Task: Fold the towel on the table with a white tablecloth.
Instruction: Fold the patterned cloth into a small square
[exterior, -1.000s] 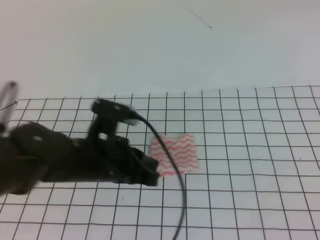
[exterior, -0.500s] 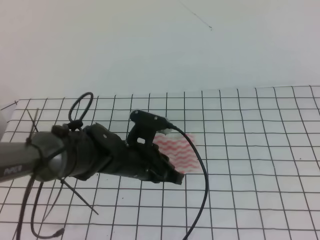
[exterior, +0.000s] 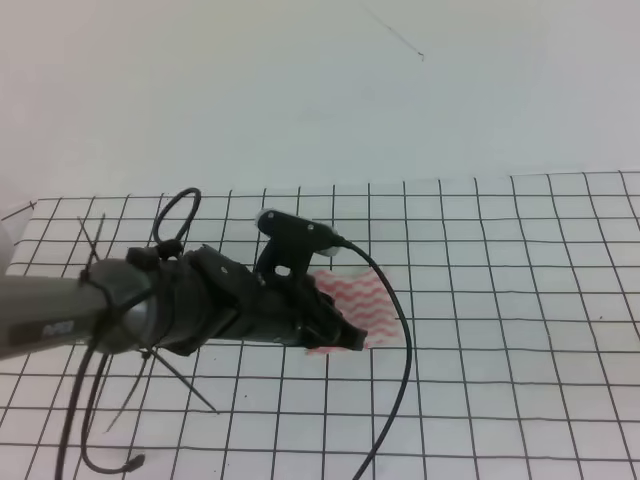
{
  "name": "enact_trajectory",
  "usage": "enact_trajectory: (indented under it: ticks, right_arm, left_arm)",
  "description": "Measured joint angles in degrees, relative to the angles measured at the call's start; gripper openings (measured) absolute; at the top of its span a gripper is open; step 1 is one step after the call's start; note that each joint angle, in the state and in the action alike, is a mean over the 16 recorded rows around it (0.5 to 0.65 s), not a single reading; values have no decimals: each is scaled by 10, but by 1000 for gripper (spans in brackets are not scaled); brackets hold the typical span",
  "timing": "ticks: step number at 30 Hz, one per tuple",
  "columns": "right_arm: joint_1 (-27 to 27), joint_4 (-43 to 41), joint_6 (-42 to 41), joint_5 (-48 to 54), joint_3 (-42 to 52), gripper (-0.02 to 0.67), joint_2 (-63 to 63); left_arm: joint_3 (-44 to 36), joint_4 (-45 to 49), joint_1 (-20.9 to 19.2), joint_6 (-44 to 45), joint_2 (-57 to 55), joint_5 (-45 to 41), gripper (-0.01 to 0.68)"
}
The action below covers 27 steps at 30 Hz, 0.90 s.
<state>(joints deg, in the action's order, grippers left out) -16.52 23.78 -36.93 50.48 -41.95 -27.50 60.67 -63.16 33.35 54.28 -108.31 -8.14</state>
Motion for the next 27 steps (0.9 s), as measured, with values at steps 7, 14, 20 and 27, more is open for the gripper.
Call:
enact_trajectory:
  ticks: [7, 14, 20, 27]
  right_arm:
    - [0, 38, -32, -46, 31, 2, 0]
    - [0, 39, -40, -64, 32, 2, 0]
    - [0, 38, -42, -72, 32, 1, 0]
    - [0, 38, -41, -68, 32, 1, 0]
  left_arm:
    - [9, 0, 3, -3, -22, -27, -3]
    - [12, 4, 7, -10, -4, -31, -4]
    - [31, 5, 9, -12, 20, -10, -4]
    - [87, 5, 9, -6, 5, 1, -4]
